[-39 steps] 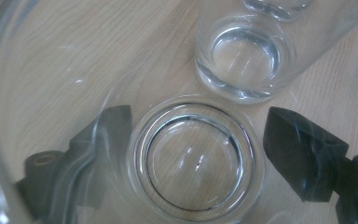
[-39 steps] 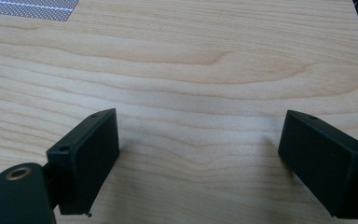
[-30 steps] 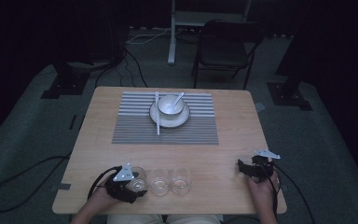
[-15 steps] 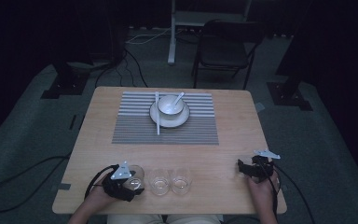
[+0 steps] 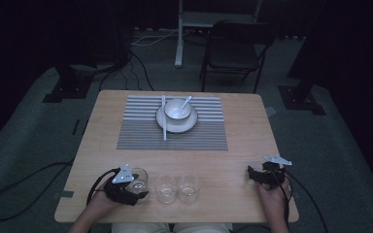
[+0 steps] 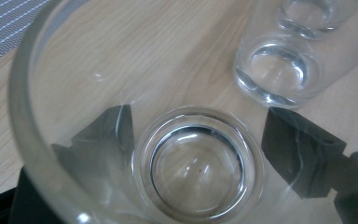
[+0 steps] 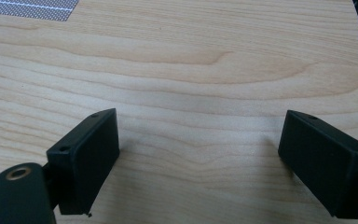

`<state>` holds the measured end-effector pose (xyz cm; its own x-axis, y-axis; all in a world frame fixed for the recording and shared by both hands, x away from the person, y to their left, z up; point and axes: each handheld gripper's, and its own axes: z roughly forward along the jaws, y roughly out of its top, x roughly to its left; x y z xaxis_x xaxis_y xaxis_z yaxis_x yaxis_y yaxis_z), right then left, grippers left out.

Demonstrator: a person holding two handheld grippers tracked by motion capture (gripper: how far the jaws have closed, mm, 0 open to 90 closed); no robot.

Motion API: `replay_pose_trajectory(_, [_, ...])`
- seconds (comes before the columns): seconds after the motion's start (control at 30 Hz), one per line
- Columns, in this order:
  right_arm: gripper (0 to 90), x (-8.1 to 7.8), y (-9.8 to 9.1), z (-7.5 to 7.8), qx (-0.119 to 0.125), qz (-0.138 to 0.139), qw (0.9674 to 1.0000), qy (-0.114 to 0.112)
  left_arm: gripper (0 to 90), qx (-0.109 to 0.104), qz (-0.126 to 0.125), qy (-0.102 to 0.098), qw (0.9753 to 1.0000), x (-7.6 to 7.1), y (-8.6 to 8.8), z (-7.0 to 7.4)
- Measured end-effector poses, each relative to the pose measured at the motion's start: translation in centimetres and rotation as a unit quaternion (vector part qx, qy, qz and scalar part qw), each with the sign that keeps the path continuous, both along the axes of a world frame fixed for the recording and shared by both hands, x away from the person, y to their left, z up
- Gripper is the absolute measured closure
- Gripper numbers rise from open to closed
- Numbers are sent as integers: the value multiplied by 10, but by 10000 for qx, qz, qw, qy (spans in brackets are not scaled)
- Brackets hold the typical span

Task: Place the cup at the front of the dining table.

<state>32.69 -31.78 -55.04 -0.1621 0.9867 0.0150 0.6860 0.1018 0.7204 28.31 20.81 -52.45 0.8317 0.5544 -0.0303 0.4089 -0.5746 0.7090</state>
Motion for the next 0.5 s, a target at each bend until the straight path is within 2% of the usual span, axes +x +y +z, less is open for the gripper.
replay_pose_trajectory(0.07, [117, 0, 0, 0, -1, 1, 10000, -1, 222, 38, 39, -43, 10000, 1, -1, 0])
replay_pose_trajectory(0.1, [117, 0, 0, 0, -2, 1, 10000, -1, 222, 18, 33, 0, 10000, 2, -1, 0])
replay_pose_trajectory(0.13, [117, 0, 0, 0, -2, 1, 10000, 0, 222, 16, 56, -55, 10000, 3, -1, 0])
replay_pose_trajectory(0.27, [117, 0, 0, 0, -2, 1, 10000, -1, 222, -116, 129, 5, 9998, 7, 1, 1])
replay_pose_trajectory(0.3, [117, 0, 0, 0, 0, 0, 10000, 0, 222, -115, 158, -48, 9998, 8, 1, 2])
replay_pose_trajectory(0.37, [117, 0, 0, 0, -2, 1, 10000, -1, 222, -143, 221, -24, 9997, 10, 2, 3])
replay_pose_trajectory(0.4, [117, 0, 0, 0, 0, 0, 10000, 0, 222, -117, 288, -93, 9995, 11, 2, 3])
replay_pose_trajectory(0.5, [117, 0, 0, 0, -1, 1, 10000, 0, 222, -122, 390, -68, 9991, 16, 3, 4])
